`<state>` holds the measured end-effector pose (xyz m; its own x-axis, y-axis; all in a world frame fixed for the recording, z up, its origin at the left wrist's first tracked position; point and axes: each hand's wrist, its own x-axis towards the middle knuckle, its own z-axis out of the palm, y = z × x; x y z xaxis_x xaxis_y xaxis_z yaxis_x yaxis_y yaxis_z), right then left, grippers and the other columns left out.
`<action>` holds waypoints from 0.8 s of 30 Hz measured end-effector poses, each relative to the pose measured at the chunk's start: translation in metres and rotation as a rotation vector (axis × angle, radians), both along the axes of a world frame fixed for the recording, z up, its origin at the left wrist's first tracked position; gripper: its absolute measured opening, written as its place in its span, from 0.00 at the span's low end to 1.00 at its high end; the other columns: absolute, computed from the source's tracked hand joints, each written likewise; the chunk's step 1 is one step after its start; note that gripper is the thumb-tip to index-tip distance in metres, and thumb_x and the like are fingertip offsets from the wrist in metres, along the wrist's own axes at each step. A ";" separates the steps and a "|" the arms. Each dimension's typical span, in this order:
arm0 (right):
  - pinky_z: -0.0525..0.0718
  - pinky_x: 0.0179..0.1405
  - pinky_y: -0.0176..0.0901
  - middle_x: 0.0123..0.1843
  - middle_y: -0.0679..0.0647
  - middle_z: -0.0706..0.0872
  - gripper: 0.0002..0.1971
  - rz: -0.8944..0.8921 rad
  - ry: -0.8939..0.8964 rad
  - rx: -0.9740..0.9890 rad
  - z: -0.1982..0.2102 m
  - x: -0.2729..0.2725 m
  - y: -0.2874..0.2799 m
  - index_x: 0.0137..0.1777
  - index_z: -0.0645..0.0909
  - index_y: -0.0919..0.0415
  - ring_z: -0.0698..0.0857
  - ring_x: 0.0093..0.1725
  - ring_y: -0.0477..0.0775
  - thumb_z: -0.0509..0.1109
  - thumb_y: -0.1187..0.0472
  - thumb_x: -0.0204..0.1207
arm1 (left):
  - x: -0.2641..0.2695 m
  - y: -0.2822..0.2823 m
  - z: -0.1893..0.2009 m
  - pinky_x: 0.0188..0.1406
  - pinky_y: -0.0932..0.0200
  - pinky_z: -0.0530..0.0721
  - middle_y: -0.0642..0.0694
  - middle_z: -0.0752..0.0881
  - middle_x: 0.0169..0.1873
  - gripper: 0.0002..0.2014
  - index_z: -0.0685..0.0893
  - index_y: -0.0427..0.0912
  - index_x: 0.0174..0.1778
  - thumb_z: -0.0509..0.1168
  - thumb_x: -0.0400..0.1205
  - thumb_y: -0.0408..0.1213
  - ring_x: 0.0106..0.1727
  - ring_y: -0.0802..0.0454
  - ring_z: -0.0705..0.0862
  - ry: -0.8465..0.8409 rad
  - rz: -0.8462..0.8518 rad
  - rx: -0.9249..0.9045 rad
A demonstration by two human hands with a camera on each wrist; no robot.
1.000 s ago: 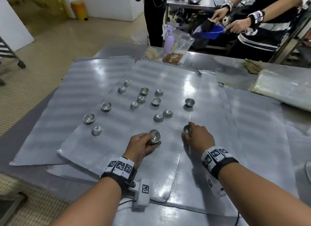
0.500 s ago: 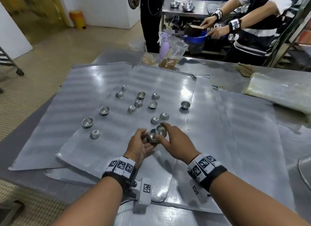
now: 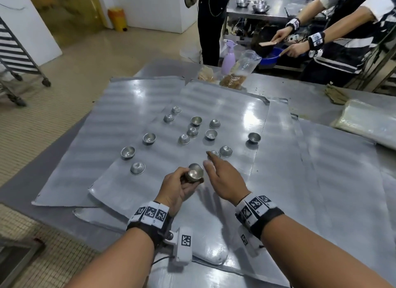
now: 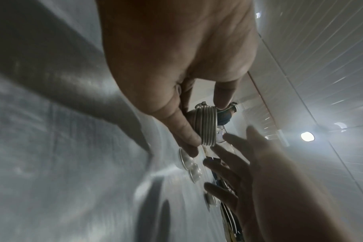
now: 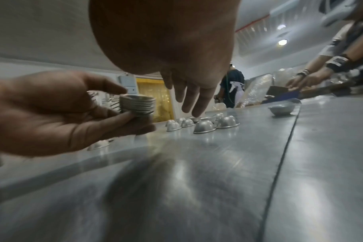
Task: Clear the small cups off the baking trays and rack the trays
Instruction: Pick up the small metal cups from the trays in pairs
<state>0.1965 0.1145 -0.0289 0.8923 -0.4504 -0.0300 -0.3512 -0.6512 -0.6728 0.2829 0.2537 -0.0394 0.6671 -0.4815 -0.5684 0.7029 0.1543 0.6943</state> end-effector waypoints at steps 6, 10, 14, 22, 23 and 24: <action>0.77 0.64 0.53 0.74 0.61 0.79 0.23 -0.086 0.184 -0.104 -0.013 0.042 -0.041 0.81 0.68 0.56 0.80 0.70 0.65 0.56 0.52 0.87 | 0.022 0.016 -0.007 0.56 0.43 0.90 0.25 0.90 0.53 0.16 0.82 0.23 0.61 0.65 0.83 0.33 0.51 0.29 0.92 0.038 0.060 0.030; 0.80 0.63 0.55 0.74 0.56 0.76 0.25 0.022 0.375 -0.196 -0.029 0.063 -0.054 0.78 0.68 0.57 0.76 0.73 0.63 0.63 0.59 0.81 | 0.029 0.023 -0.009 0.58 0.43 0.89 0.25 0.90 0.55 0.17 0.82 0.23 0.62 0.65 0.83 0.33 0.55 0.28 0.91 0.054 0.051 0.005; 0.76 0.44 0.48 0.58 0.57 0.76 0.10 -0.030 0.312 -0.223 -0.044 0.063 -0.044 0.56 0.77 0.56 0.84 0.55 0.65 0.62 0.62 0.76 | 0.031 0.027 -0.009 0.61 0.43 0.88 0.26 0.90 0.55 0.17 0.82 0.24 0.63 0.65 0.83 0.34 0.56 0.29 0.91 0.050 0.030 -0.005; 0.83 0.51 0.56 0.66 0.58 0.79 0.18 -0.094 0.106 -0.107 -0.040 0.032 -0.030 0.68 0.70 0.56 0.84 0.54 0.68 0.66 0.57 0.79 | 0.022 0.022 -0.006 0.59 0.46 0.89 0.28 0.91 0.51 0.13 0.83 0.26 0.58 0.66 0.84 0.33 0.53 0.34 0.92 0.029 0.007 0.003; 0.83 0.53 0.57 0.70 0.57 0.76 0.20 -0.095 0.098 -0.100 -0.039 0.027 -0.031 0.70 0.70 0.55 0.84 0.55 0.68 0.67 0.57 0.78 | 0.019 0.020 -0.006 0.59 0.47 0.89 0.29 0.92 0.50 0.11 0.84 0.27 0.57 0.66 0.84 0.32 0.52 0.35 0.93 0.020 0.002 0.005; 0.83 0.54 0.55 0.71 0.56 0.74 0.19 -0.103 0.094 -0.102 -0.038 0.021 -0.030 0.68 0.72 0.54 0.84 0.55 0.67 0.67 0.57 0.78 | 0.016 0.019 -0.006 0.59 0.47 0.89 0.30 0.92 0.49 0.10 0.84 0.27 0.55 0.67 0.83 0.32 0.52 0.35 0.93 0.014 -0.002 0.007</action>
<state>0.2180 0.0847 -0.0671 0.8369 -0.5440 -0.0606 -0.4775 -0.6716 -0.5665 0.2993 0.2728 -0.0457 0.6583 -0.4791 -0.5806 0.7126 0.1482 0.6857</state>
